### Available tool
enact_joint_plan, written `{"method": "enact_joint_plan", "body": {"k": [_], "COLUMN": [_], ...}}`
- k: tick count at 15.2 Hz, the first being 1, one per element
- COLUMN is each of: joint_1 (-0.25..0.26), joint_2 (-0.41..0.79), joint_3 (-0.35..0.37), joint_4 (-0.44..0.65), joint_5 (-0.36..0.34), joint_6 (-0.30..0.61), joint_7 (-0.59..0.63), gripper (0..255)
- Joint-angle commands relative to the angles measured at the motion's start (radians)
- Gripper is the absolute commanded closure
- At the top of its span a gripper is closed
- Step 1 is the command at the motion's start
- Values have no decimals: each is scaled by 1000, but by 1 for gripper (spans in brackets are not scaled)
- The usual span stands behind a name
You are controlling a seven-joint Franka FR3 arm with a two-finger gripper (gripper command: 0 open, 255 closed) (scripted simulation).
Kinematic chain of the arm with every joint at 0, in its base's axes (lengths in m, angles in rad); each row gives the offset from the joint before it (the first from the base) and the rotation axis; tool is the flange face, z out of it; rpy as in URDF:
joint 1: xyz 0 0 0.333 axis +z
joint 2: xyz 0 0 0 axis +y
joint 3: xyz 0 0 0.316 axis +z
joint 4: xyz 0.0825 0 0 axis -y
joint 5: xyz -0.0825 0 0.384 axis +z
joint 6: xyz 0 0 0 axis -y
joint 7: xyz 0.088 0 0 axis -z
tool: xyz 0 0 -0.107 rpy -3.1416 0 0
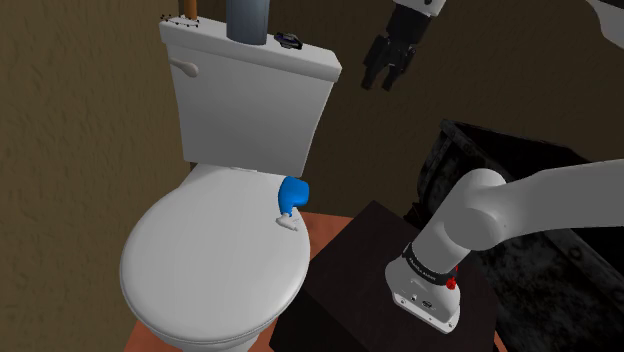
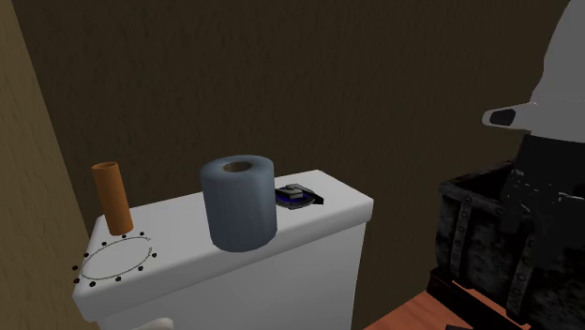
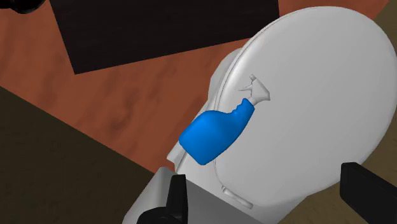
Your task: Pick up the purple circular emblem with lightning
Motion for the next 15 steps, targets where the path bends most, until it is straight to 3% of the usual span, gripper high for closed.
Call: {"method": "enact_joint_plan", "body": {"k": [1,15], "joint_1": [0,-3], "joint_2": [0,479], "joint_3": [0,-59], "joint_4": [0,394], "joint_5": [0,-56], "joint_6": [0,170], "joint_7": [0,-129], "gripper": [0,0]}}
